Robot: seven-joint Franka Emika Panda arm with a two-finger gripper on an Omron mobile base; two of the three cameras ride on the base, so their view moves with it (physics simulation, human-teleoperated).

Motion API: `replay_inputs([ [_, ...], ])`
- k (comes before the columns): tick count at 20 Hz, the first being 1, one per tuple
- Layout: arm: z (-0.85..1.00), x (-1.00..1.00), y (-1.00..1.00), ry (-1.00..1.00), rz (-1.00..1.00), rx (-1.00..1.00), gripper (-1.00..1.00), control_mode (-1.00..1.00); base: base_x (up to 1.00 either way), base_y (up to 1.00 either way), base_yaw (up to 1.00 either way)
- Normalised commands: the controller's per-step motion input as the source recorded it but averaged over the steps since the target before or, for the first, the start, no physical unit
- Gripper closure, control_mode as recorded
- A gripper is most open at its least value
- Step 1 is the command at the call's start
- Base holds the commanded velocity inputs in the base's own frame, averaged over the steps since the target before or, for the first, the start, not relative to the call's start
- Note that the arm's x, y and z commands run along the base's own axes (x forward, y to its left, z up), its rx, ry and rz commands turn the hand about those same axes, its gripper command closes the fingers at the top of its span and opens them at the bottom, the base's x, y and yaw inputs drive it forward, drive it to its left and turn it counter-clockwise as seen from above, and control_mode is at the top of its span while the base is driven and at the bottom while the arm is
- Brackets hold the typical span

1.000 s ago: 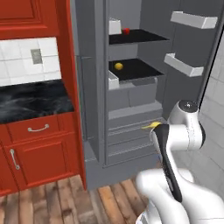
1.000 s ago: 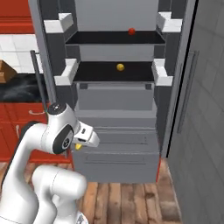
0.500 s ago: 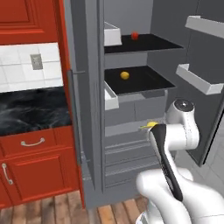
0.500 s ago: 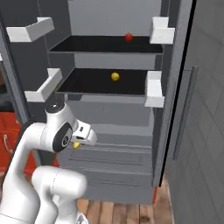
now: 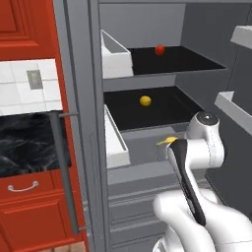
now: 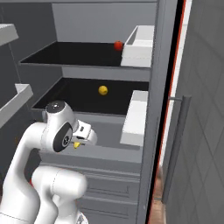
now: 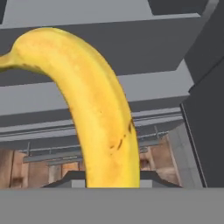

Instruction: Place the banana in the correct fridge rack based on whether it is a fruit or vegetable. Finally, close the fridge door.

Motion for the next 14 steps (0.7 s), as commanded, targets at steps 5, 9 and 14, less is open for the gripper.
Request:
replay_inputs([
  [5, 0.0, 0.0, 0.0, 0.0, 0.0, 0.0, 1.0, 1.0, 0.57, 0.0, 0.11],
  [9, 0.34, -0.35, 0.0, -0.25, 0.01, -0.01, 1.0, -1.0, 0.0, 0.0, 0.0],
  [14, 0.85, -0.66, 0.0, -0.5, 0.08, -0.04, 1.0, -1.0, 0.0, 0.0, 0.0],
])
